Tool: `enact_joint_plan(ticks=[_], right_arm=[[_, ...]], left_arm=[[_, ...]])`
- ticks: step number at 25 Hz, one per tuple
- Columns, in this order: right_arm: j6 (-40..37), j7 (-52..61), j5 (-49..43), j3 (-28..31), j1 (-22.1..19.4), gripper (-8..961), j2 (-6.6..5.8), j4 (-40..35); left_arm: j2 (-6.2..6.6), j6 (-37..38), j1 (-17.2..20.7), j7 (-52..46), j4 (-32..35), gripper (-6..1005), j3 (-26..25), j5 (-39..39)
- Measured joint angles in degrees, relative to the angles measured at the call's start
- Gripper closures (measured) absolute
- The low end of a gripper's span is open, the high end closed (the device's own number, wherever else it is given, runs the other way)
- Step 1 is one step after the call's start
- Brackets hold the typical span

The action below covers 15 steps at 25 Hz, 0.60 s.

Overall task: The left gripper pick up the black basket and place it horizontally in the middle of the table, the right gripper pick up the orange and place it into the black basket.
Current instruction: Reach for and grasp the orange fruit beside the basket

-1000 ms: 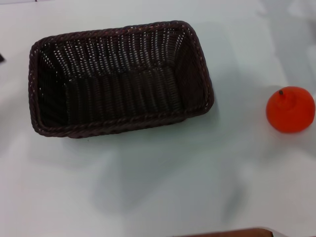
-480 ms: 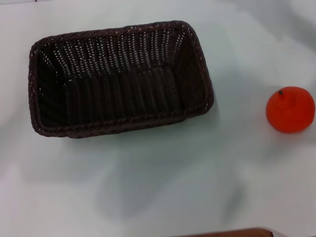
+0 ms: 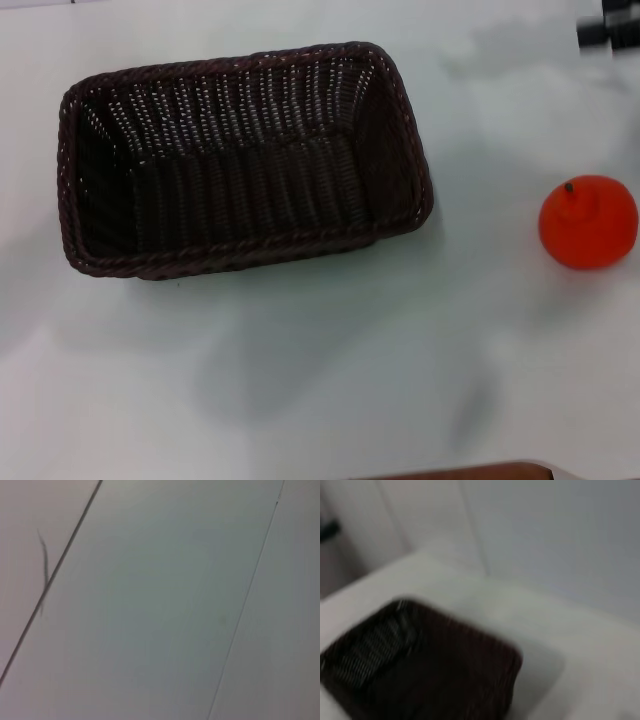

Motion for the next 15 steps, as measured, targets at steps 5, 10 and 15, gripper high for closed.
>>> enact_joint_plan(ticks=[5, 10, 15], right_arm=[[-5.8, 0.7, -7.4, 0.4, 1.4, 206, -0.13, -0.4], [-8.6, 0.2, -10.6, 0.1, 1.1, 214, -0.14, -0.5], [-9.2, -0.3, -13.3, 0.0, 0.8, 223, 0.18, -0.2]], left_arm=[[-0.02, -1.4, -1.2, 0.1, 0.0, 386, 0.0, 0.0], [-0.04, -2.8, -1.9, 0.2, -0.6, 387, 0.0, -0.1], [-0.06, -3.8, -2.7, 0.2, -1.2, 387, 0.1, -0.1]])
